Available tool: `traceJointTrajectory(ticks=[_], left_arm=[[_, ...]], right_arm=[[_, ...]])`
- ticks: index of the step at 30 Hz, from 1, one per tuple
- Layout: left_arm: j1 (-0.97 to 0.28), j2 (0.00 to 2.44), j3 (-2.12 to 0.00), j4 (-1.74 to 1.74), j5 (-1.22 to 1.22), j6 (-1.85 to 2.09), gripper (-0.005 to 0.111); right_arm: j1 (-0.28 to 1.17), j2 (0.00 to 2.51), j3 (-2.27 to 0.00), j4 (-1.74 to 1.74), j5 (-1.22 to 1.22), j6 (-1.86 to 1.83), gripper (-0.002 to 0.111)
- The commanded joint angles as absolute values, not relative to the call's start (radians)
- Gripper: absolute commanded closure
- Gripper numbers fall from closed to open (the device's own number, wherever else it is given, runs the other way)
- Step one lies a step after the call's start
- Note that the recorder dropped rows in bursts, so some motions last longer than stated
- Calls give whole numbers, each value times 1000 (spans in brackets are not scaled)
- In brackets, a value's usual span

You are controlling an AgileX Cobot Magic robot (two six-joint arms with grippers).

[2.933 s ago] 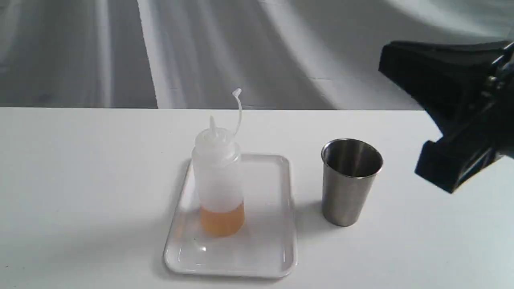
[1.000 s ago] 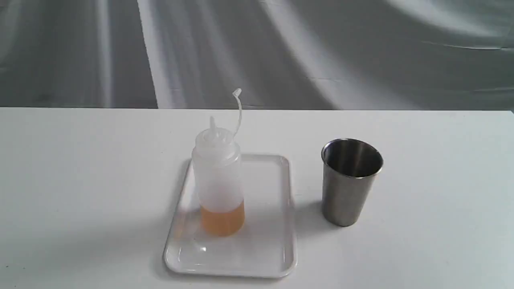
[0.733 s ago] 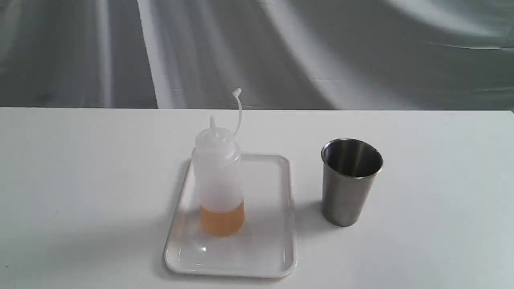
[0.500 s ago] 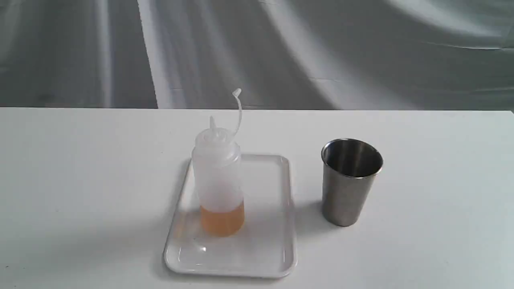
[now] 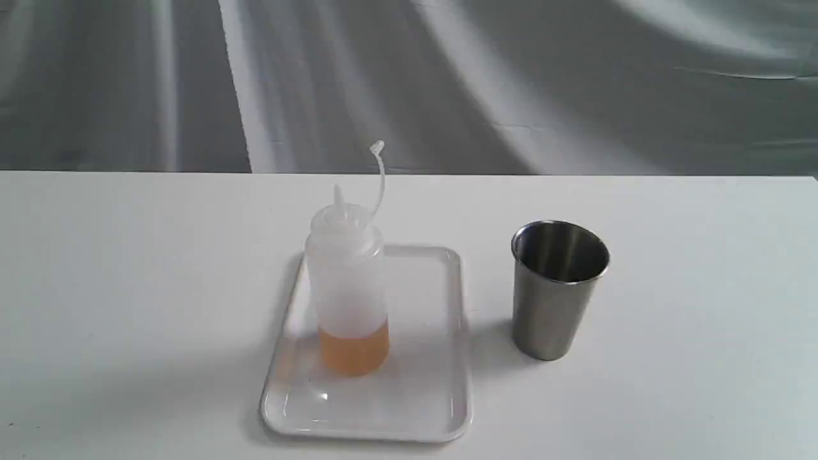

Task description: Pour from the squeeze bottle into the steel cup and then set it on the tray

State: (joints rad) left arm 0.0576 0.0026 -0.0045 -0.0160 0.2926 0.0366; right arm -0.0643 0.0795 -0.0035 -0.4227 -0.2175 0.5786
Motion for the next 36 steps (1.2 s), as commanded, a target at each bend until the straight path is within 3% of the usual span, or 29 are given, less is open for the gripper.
traceJointTrajectory(ticks=[1,14,23,36], left_arm=[[58,0,0,-19,284,33,98],[58,0,0,-19,284,33,98],[58,0,0,-19,284,33,98],[58,0,0,-19,284,34,98]], right_arm=[[-71,56,0,-431,-143,573,108],[-71,56,0,-368,-10,565,108],[-71,56,0,20,111,101,108],[-73,56,0,-21,304,27,108]])
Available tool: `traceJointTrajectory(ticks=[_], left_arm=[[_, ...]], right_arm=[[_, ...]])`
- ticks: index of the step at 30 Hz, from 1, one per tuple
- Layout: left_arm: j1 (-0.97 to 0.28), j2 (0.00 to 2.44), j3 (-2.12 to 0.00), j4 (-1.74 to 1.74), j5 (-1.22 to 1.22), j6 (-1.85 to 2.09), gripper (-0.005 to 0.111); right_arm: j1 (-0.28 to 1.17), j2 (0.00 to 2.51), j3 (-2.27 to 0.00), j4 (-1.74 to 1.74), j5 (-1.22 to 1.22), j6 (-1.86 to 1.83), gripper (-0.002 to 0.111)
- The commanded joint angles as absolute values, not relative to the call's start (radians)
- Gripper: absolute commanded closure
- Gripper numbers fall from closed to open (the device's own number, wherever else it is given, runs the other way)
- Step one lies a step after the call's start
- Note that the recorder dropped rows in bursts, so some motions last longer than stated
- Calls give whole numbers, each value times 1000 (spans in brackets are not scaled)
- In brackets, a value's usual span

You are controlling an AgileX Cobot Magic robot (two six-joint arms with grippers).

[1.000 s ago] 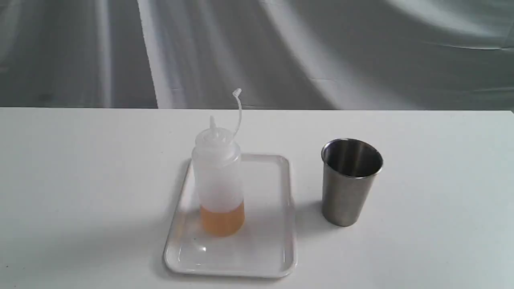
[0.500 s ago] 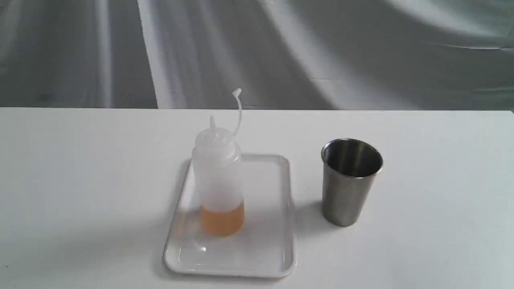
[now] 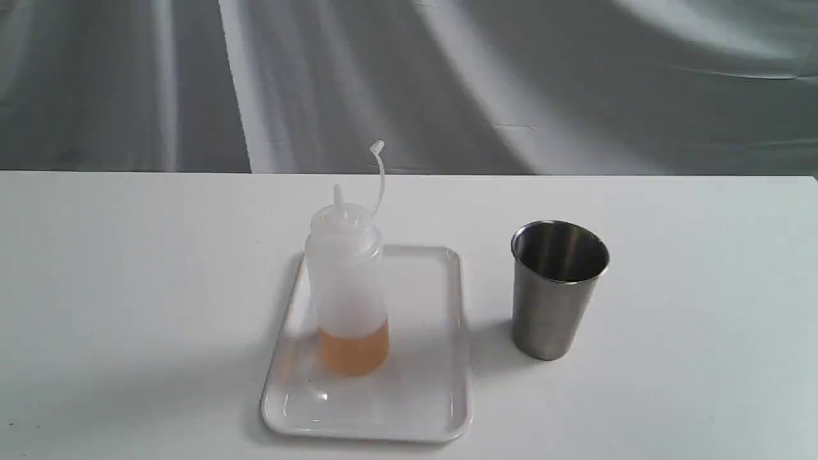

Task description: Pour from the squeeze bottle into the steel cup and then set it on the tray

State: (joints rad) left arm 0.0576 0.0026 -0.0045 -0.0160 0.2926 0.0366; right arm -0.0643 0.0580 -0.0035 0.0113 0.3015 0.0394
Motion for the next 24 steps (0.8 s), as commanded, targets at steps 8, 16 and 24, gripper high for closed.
traceJointTrajectory(ticks=[8,16,24], left_arm=[[58,0,0,-19,284,34,98],[58,0,0,-19,284,35,98],[58,0,0,-19,284,33,98]], right_arm=[[-77,56,0,-66,301,24,108],[-83,56,0,-59,301,48,108],[-109,56,0,-59,301,52,108]])
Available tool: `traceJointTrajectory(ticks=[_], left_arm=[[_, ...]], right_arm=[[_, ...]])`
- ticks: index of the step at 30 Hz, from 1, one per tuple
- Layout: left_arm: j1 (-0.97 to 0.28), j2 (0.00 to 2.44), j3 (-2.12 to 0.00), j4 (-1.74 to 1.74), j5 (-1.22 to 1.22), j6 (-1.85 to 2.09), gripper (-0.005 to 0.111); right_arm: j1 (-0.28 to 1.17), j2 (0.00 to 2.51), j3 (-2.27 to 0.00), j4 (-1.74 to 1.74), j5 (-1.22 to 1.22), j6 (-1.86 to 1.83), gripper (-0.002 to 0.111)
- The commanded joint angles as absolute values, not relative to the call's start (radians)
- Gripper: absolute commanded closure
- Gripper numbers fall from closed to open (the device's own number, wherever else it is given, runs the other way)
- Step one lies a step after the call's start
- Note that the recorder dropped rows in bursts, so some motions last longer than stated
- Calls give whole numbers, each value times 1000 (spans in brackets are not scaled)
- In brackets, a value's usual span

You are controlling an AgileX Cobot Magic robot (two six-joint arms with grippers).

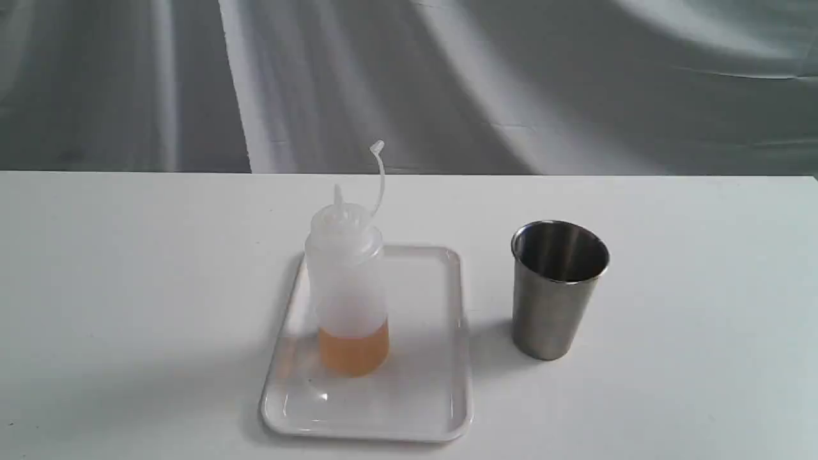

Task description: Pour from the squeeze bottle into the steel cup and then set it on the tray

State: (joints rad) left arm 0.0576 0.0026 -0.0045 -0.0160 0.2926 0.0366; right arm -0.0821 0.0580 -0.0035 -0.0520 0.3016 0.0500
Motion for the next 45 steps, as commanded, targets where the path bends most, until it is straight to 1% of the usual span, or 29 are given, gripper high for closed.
traceJointTrajectory(ticks=[1,6,45], left_arm=[[58,0,0,-19,284,33,98],[58,0,0,-19,284,33,98],[58,0,0,-19,284,35,98]], right_arm=[[-124,56,0,-49,301,52,108],[-193,56,0,-11,309,52,108],[-193,56,0,-6,309,54,108]])
